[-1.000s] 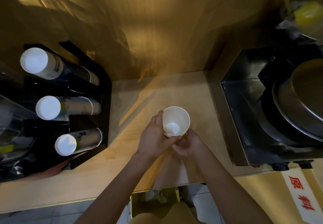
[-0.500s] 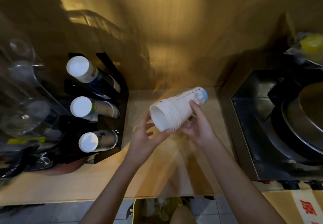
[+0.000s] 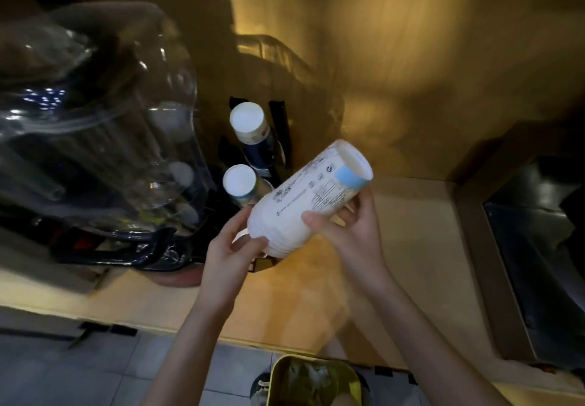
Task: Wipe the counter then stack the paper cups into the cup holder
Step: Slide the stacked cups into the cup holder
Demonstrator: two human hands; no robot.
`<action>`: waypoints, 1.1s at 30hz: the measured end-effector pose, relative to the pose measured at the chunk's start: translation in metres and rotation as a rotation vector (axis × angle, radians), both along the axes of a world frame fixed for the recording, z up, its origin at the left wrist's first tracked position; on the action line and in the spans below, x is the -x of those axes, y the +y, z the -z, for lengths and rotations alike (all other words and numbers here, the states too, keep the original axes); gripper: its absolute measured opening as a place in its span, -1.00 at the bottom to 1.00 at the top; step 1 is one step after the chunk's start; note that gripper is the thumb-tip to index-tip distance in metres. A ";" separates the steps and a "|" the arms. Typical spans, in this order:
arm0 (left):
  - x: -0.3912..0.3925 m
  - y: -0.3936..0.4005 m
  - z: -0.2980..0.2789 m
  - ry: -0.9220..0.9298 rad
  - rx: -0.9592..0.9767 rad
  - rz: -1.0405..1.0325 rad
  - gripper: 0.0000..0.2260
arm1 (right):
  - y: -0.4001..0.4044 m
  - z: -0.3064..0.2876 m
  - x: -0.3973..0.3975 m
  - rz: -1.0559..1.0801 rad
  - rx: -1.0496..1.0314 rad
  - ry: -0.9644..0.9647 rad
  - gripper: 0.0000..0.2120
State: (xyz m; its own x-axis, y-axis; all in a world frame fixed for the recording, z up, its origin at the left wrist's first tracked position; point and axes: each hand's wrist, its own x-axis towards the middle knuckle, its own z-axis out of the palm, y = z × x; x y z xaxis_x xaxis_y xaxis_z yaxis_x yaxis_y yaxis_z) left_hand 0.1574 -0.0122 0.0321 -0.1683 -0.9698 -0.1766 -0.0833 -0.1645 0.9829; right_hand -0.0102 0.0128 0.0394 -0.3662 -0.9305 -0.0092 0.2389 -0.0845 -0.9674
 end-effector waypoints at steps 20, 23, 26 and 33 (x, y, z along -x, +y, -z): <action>-0.050 -0.035 0.020 -0.222 -0.098 -0.024 -0.73 | 0.001 0.055 -0.117 0.125 0.022 0.464 -0.28; -0.051 -0.043 0.026 -0.177 -0.190 0.035 -0.66 | -0.001 0.064 -0.120 0.129 -0.008 0.519 -0.29; -0.052 -0.045 0.027 -0.160 -0.199 0.065 -0.70 | -0.005 0.073 -0.122 0.113 -0.061 0.557 -0.30; -0.058 -0.039 0.027 -0.215 -0.079 0.124 -0.75 | -0.016 0.090 -0.124 0.053 -0.196 0.668 -0.35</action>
